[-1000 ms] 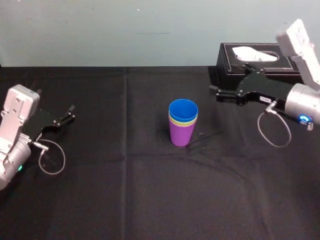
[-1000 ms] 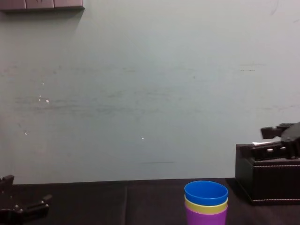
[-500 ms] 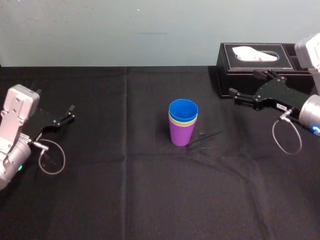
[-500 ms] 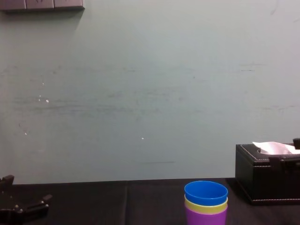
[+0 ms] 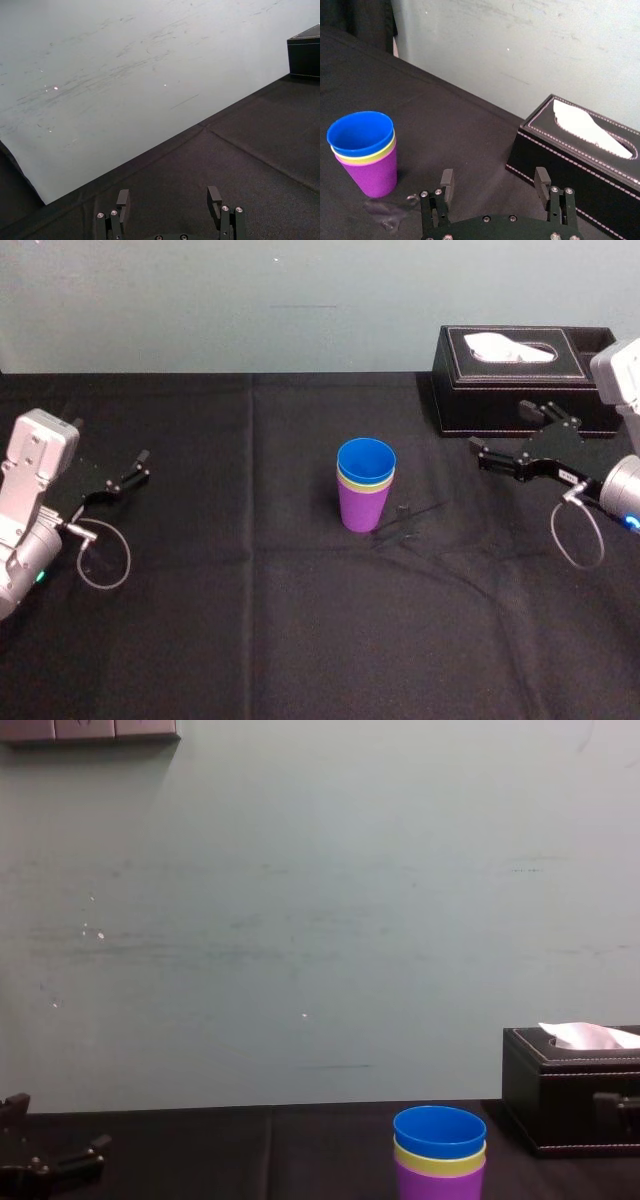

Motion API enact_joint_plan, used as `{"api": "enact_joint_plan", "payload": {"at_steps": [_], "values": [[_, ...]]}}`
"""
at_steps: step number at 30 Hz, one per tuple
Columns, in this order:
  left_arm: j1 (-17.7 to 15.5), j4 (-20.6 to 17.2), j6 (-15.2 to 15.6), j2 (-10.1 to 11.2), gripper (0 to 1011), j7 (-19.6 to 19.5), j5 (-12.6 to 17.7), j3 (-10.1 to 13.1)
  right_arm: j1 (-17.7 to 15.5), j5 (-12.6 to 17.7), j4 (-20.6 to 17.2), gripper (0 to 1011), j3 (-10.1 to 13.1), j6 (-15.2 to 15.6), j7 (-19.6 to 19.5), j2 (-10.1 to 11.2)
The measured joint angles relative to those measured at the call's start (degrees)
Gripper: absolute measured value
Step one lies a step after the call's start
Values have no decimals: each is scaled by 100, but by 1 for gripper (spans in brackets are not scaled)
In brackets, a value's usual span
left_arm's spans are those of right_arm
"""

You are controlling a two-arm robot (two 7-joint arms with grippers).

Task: Stack the three plastic cups sequentially using one hand.

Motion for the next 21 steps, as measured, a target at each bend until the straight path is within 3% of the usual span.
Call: {"api": "enact_joint_plan", "payload": {"at_steps": [21], "values": [[0,0,0,0,1011,0,0,0,-64,-95,109,1004,44,64,-2,-76]]}}
